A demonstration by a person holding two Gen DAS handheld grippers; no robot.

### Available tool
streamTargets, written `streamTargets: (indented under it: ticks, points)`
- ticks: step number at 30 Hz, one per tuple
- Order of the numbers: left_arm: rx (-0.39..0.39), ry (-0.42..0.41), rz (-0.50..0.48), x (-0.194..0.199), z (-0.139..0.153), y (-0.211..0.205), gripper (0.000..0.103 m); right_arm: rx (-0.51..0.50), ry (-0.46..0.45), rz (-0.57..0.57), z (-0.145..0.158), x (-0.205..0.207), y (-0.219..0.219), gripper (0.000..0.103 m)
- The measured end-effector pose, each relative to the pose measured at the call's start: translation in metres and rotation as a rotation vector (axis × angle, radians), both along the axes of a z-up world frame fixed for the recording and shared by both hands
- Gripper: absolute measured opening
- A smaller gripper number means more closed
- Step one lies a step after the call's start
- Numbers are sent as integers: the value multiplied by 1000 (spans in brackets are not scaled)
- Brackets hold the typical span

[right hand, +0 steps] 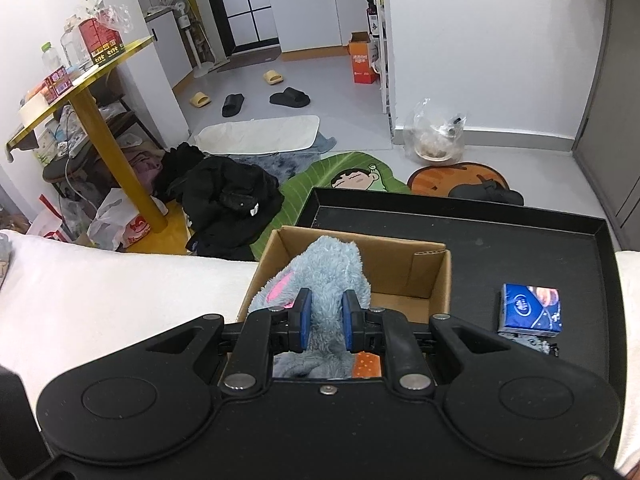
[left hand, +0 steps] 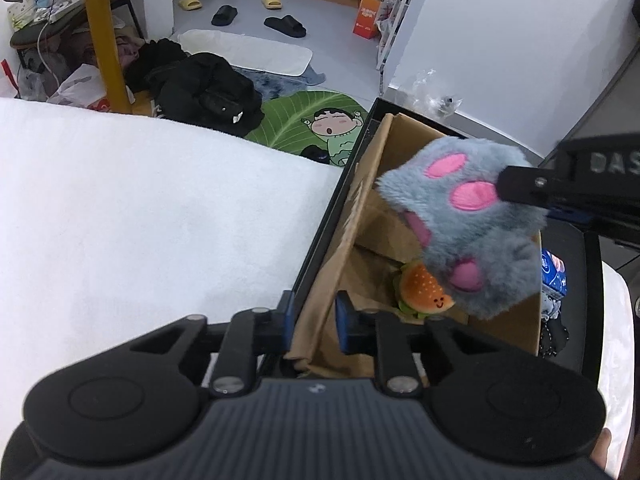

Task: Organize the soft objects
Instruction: 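Lower the plush mouse into the box and open the right gripper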

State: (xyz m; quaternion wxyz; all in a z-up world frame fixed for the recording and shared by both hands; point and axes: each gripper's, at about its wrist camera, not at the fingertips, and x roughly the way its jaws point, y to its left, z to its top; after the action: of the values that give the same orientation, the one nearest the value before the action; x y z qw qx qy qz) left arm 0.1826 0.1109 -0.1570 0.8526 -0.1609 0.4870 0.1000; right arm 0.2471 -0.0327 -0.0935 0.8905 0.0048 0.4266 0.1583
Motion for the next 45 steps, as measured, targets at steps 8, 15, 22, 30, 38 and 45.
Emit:
streamTargets:
  ticks: [8, 15, 22, 30, 38, 45]
  points:
    - [-11, -9, 20, 0, 0, 2, 13, 105, 25, -45, -9, 9, 0, 22]
    - [-15, -8, 21, 0, 1, 3, 13, 182, 74, -41, -12, 9, -14, 27]
    - [3, -8, 9, 2, 2, 2, 13, 190, 76, -32, -6, 3, -27, 28]
    - [54, -16, -34, 1, 6, -10, 17, 196, 61, -43, 5, -1, -56, 33]
    - [84, -4, -54, 3, 7, -16, 24, 180, 60, -31, 8, -6, -80, 44]
    - [141, -8, -96, 4, 14, -29, 40, 179, 63, -24, 7, -8, -97, 54]
